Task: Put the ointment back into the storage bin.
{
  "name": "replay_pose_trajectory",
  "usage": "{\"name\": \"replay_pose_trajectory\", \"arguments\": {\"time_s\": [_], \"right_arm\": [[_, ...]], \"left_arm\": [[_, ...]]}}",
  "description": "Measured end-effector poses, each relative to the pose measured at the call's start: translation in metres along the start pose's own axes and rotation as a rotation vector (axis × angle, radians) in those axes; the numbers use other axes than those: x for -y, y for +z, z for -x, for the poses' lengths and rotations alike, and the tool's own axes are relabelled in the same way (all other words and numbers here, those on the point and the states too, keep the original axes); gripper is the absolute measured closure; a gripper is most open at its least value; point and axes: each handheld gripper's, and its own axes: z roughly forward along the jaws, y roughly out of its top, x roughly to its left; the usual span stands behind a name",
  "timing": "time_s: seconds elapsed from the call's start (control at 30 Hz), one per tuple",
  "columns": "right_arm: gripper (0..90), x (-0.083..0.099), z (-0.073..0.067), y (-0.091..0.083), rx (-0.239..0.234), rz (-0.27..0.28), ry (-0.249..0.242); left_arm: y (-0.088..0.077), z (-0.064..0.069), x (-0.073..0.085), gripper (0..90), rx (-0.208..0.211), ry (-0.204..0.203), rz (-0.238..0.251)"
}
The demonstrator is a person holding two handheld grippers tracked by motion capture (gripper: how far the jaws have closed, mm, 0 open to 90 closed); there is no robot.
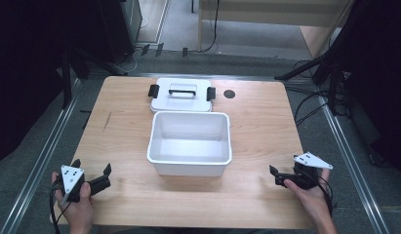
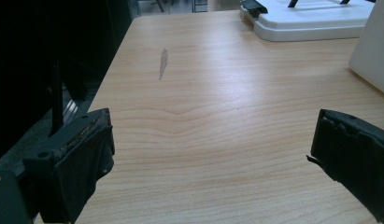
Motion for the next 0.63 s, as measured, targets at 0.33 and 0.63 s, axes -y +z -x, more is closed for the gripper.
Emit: {"name": "replay_pose_trajectory", "arguments": {"time_s": [0.33, 0.63], "right_arm": [[4.5, 0.032, 0.014, -0.018, 0.052, 0.041, 0.072], [12.9, 0.051, 0.02, -0.035, 0.077, 0.101, 0.114]], "left_arm": [[-0.001, 0.0, 0.0, 0.3, -0.01, -0.001, 0.006], [0.0, 0.001, 0.0, 0.3, -0.015, -0.001, -0.003]]}}
